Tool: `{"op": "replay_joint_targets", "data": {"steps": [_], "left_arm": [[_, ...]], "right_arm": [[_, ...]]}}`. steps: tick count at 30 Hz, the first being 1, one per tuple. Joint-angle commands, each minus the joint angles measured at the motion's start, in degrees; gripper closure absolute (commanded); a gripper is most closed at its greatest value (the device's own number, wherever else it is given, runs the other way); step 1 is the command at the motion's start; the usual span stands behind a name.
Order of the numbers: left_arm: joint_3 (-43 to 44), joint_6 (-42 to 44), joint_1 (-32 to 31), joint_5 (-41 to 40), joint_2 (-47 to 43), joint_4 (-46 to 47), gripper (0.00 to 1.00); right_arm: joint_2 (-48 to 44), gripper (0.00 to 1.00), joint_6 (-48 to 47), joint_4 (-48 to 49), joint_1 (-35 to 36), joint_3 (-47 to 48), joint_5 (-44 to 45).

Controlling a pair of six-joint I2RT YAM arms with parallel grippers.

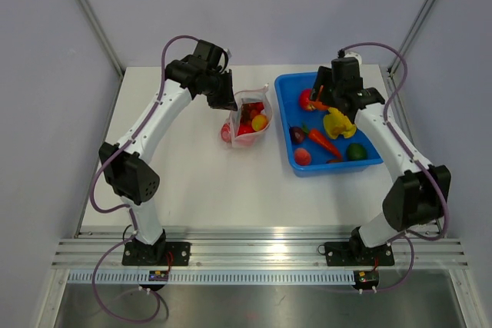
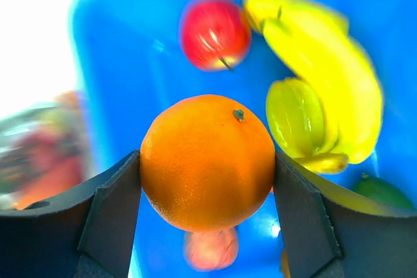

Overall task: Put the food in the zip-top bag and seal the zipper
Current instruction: Pick up the fake fruit from the bin, then place the fake fruit in the zipper food storage bag.

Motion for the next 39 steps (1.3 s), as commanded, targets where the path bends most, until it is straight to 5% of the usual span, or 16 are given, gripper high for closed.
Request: {"op": "replay_joint_targets", "data": {"steps": [1,11,27,29,31,34,39], "left_arm": [[2.7,-0.1,-0.1,-0.1,1.0,0.5,1.00],[7.1,-3.1,-0.3,0.0,3.4,-1.6,1.00],[10.2,-7.2,-1.7,-2.8,0.2,-3.6,1.00],[11.0,-6.4,-1.6,-3.5,-0.2,-4.2,1.00],[12.0,-6.1,-1.5,-3.6,0.0,-4.5,1.00],[11.7,-5.9,-1.3,-3.0,0.1,-5.0,1.00],[9.3,-6.0,-1.1,-1.5,-0.6,-3.5,1.00]], "right_arm": [[-7.4,0.52,-1.6,-0.5,2.8,-0.3,-1.2],[-12.6,0.51,-1.4,-4.1,17.9,8.3,-1.6],[-1.4,0.48,0.4,-2.2,25.4,14.4,-5.9],[0.1,0.40,0.5,-2.5,25.4,14.3,-5.9],[1.2,0.16,0.5,-3.6,25.4,15.3,-4.9],[2.3,0.02,0.5,-5.7,25.4,17.2,-4.6],[-1.3,0.01,-1.6,-6.5,25.4,16.9,-0.8]]}}
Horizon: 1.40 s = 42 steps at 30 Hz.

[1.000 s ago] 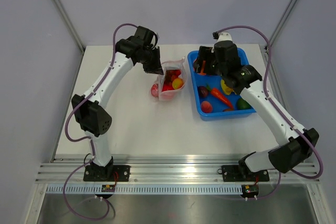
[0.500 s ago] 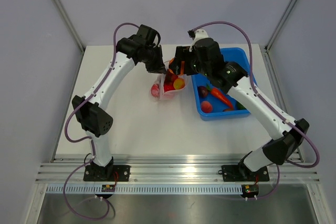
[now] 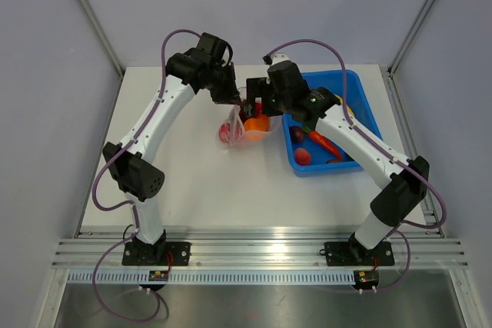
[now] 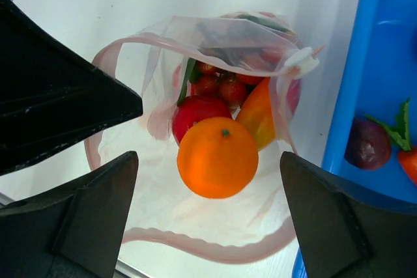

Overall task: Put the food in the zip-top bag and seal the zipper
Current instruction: Place the fake fruit in the zipper food storage bag, then adjust the zipper food storage bag at the center of the board.

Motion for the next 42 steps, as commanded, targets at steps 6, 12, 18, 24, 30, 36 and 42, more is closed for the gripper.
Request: {"op": "replay_joint_targets", "data": {"steps": [6,12,18,24,30,36,42], "left_arm": [[-0.9,2.8,1.0,2.6,-3.9,2.3,1.00],[-1.3,3.9,1.9,2.9,-3.8,2.5,1.00],[-0.3,4.3,2.0,3.3,-3.1,2.3,1.00],[-0.3,4.2,2.0,3.7,-3.0,2.5,1.00],[1.4,8.0,2.0,6.3,-3.5,2.3,1.00],[7.5,17.3,2.7,4.2,-5.3,6.3,1.00],[7.0,25.4,4.2,0.2,-4.2,7.5,0.27]], "right_arm": [[-7.4,0.28,-4.9,-1.9,-3.6,0.4,7.6],[-6.1,0.25,-6.6,-2.9,-7.6,0.4,-4.3],[-2.6,0.19,-8.2,-4.7,-7.4,-0.9,-11.3],[-2.8,0.40,-6.7,-0.7,-7.3,-5.2,-14.9],[-1.0,1.00,-5.0,-4.8,-6.8,1.0,-14.4],[-3.3,1.00,3.8,-7.7,-6.8,9.5,-11.0],[0.2,1.00,17.5,-6.2,-6.8,9.6,-9.5]]}}
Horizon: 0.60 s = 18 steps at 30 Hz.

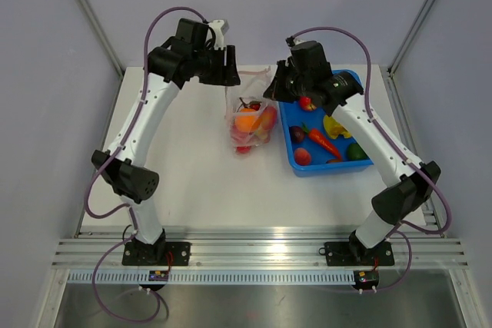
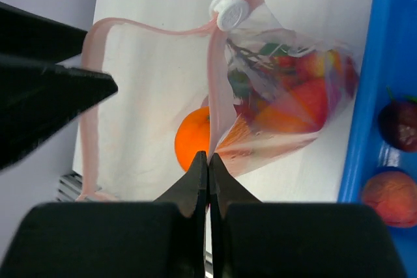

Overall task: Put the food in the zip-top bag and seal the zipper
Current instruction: Adjust the zipper food storage bag at the center of the board.

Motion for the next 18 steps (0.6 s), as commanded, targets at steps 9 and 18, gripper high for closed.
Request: {"op": "replay_joint_targets", "data": {"steps": [9,18], "left_arm": [[-29.5,13.5,0.8,-0.3,-26.2,19.5,0.01],[-73.0,13.0,0.7,11.2,-53.0,62.1,0.03]], "right_arm": [[2.7,1.00,16.5,6.2,0.4,-0.7,0.6],[2.3,1.00,15.8,6.4,0.4,-1.7,-0.8]]}}
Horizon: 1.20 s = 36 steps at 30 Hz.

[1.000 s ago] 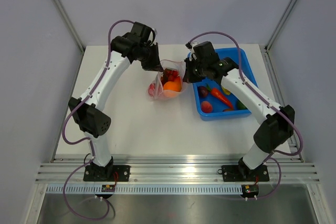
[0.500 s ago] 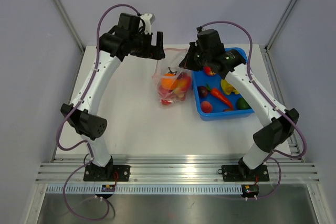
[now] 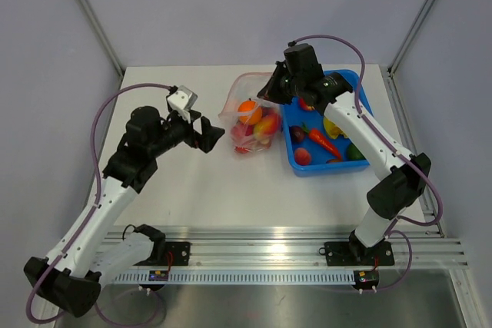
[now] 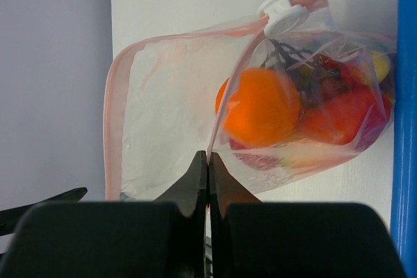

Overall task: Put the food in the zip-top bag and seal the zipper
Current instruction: Adjust the zipper food storage bag at the center of the board.

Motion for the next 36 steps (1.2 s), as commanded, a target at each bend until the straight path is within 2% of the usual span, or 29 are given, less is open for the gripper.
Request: {"op": "replay_joint_targets", "data": {"steps": [1,3,6,10,13,15,17,19,20,21,22,24,25,28,33,36], "left_arm": [[-2.7,0.8,-0.1,4.1,-0.5,17.3,0.04],[0.4,1.8,-0.2,4.5,3.1,14.1,0.06],[1.9,1.7,-0.2,5.4,7.0,15.6,0.09],[2.8,0.7,-0.5,7.6,10.1,16.3,0.18],[1.2,-0.1,-0.6,7.7,9.9,16.6,0.24],[-0.1,-1.0,-0.7,7.2,9.2,20.3,0.29],[-0.5,-2.4,-0.7,7.3,9.4,21.3,0.43],[0.7,-2.7,-0.8,9.9,10.8,20.6,0.61],[2.6,-2.5,-0.8,10.9,12.6,19.9,0.90],[3.7,-2.0,-0.8,11.9,13.5,17.8,1.00],[4.6,-0.9,-0.7,12.4,14.1,17.0,1.00],[4.4,1.8,-0.6,13.3,14.2,17.0,1.00],[3.6,2.1,-0.1,14.1,13.6,18.2,1.00],[1.1,0.9,1.8,16.1,12.1,24.1,1.00],[3.2,-0.6,3.1,19.7,14.5,25.1,1.00],[3.9,-0.5,4.3,19.6,15.2,24.9,1.00]], "right_arm": [[-0.7,1.00,0.7,2.8,0.4,0.2,-1.8],[-0.6,1.00,0.5,2.9,0.4,0.3,-2.3],[-0.9,1.00,0.4,2.9,0.4,0.1,-2.2],[-0.9,1.00,0.3,2.9,0.4,0.2,-2.4],[-0.8,1.00,0.3,3.0,0.3,0.3,-3.1],[-0.7,1.00,0.3,3.0,0.1,0.4,-3.5],[-0.6,1.00,0.1,3.1,0.0,0.2,-3.7],[-0.8,1.00,0.0,3.0,-0.2,0.2,-4.2],[-0.9,1.00,-0.7,3.2,-0.3,0.2,-5.2],[-1.5,0.88,-1.4,3.4,-0.6,0.1,-5.9],[-2.1,0.75,-3.8,4.6,-1.3,-0.5,-7.0],[-4.7,0.35,-6.9,5.7,-2.1,-1.4,-9.2],[-5.7,0.27,-10.6,6.5,-3.1,-2.1,-9.7],[-8.5,0.19,-17.5,4.4,-5.3,-0.9,-11.5],[-11.2,0.19,-22.6,1.9,-8.9,-0.5,-13.8],[-13.6,0.23,-27.5,3.4,-10.1,-2.9,-12.5]]}}
